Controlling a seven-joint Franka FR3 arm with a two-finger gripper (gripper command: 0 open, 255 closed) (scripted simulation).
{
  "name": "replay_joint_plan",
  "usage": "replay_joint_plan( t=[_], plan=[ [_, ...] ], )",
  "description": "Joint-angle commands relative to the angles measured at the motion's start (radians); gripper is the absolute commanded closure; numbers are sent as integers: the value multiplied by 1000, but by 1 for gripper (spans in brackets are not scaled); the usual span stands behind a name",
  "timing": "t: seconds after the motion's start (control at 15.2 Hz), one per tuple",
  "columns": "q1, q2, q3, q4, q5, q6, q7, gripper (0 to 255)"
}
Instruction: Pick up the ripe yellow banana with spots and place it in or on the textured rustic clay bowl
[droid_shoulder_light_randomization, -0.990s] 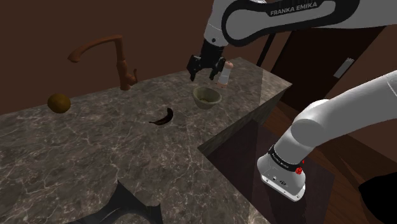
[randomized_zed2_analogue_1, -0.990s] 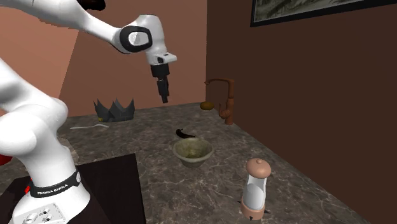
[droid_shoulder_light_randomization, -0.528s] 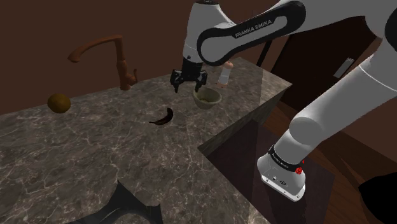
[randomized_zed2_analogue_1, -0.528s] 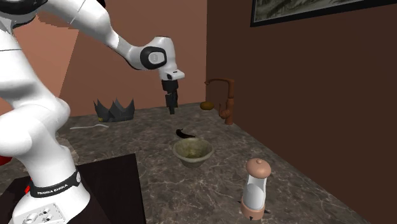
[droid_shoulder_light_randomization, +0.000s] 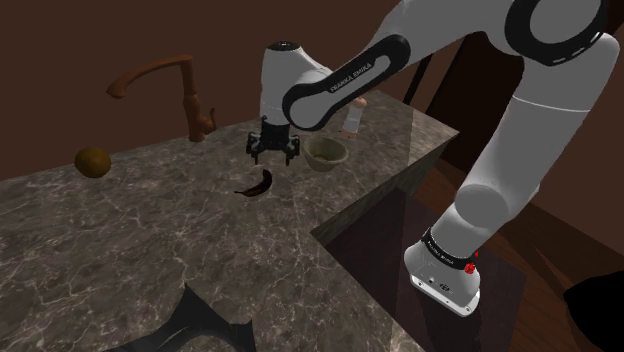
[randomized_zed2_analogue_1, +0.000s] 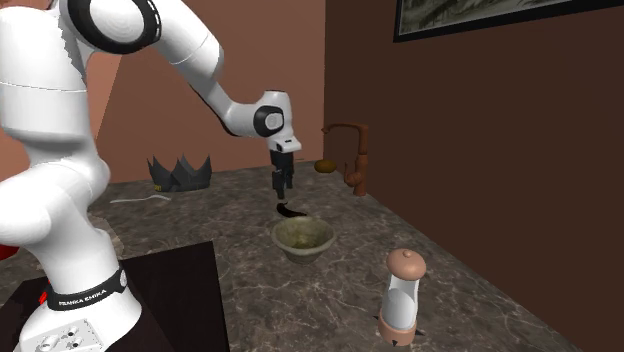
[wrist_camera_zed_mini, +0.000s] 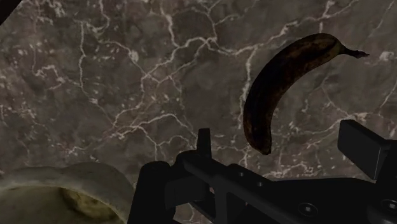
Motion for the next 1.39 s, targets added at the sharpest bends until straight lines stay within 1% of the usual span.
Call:
replay_joint_plan(
  t=[0.0,0.07,0.59,1.12,1.19,1.32],
  plan=[
    [27,89,-24,52,-62,7,87,0],
    [44,133,-40,80,-88,9,124,0],
    [77,222,-86,82,-159,83,175,0],
    [77,222,-86,82,-158,83,175,0],
    [77,222,-86,82,-158,83,175,255],
    [77,222,-86,82,-158,83,175,255]
  ],
)
